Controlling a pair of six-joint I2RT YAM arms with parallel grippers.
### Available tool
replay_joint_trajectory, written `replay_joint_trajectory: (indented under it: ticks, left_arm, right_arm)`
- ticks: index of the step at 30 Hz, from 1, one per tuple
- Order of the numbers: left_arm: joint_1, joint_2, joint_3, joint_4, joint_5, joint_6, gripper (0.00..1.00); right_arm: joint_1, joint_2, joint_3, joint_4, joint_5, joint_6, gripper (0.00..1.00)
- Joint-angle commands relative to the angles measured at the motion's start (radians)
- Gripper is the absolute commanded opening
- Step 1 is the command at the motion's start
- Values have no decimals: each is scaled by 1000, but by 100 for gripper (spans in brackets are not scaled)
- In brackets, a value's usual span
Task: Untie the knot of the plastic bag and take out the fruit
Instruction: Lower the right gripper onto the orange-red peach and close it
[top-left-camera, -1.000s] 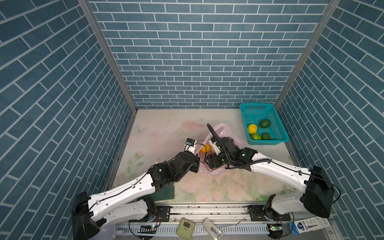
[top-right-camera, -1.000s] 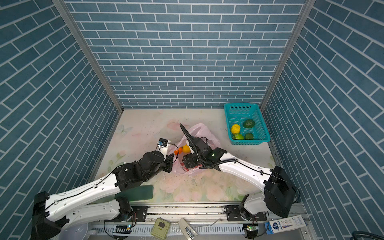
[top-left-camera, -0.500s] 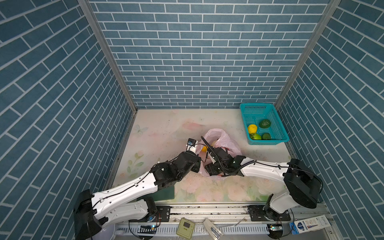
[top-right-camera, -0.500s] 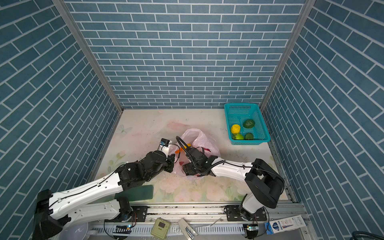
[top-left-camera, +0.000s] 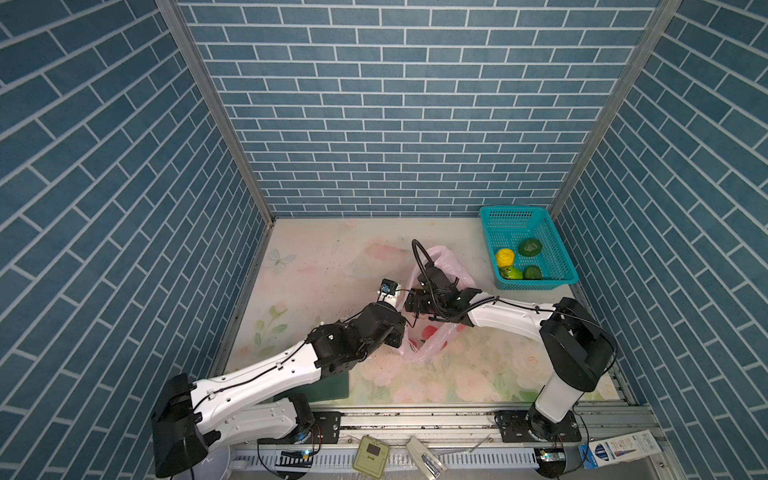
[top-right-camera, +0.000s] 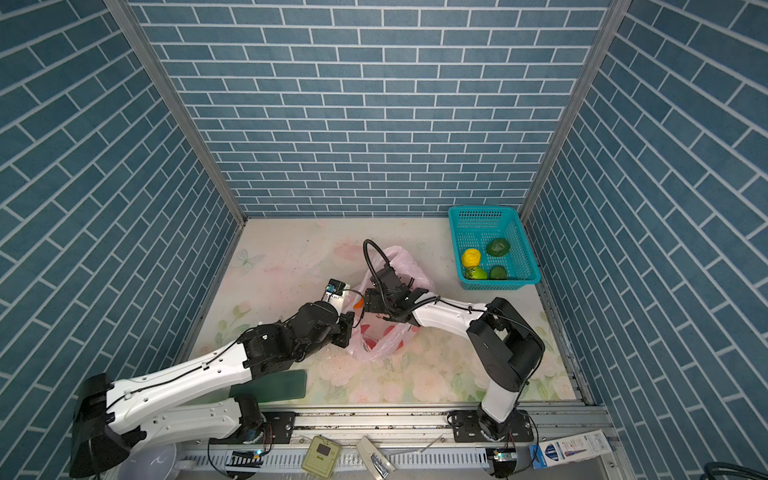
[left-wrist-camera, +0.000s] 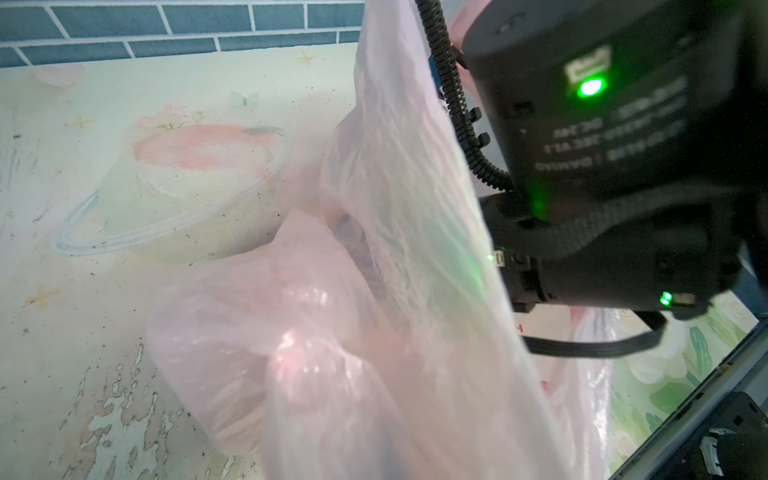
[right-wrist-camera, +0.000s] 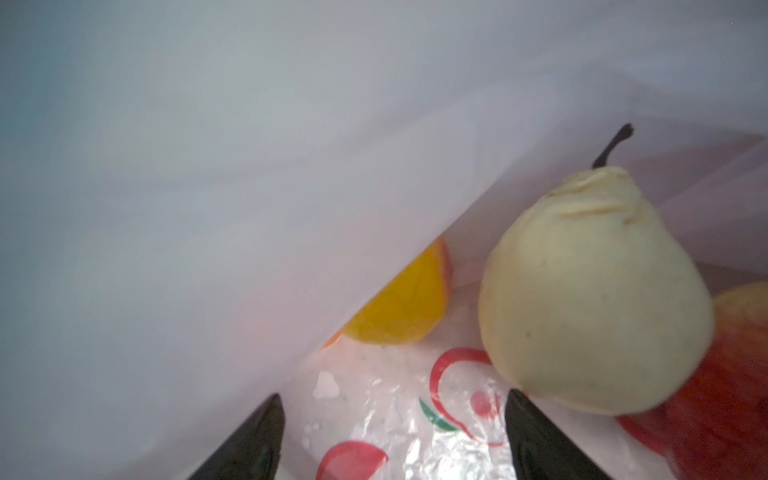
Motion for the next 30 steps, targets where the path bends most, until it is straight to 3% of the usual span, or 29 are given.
replay_joint_trajectory:
  ticks: [1,15,22,30]
  left_arm:
    - [-1,-5,6,-5,2,-5,0]
    - [-1,12,2,13,11,-4,0]
    - [-1,6,2,7,28,-5,0]
    - [-1,-20,-9,-13,20,-7,0]
  right_arm:
    - [-20,44,29,79,34,104,83]
    - [-21,164,8,382,13,195,83]
    - [-21,261,27,495,56,196,84]
    - [-21,262,6,475,84,210,57]
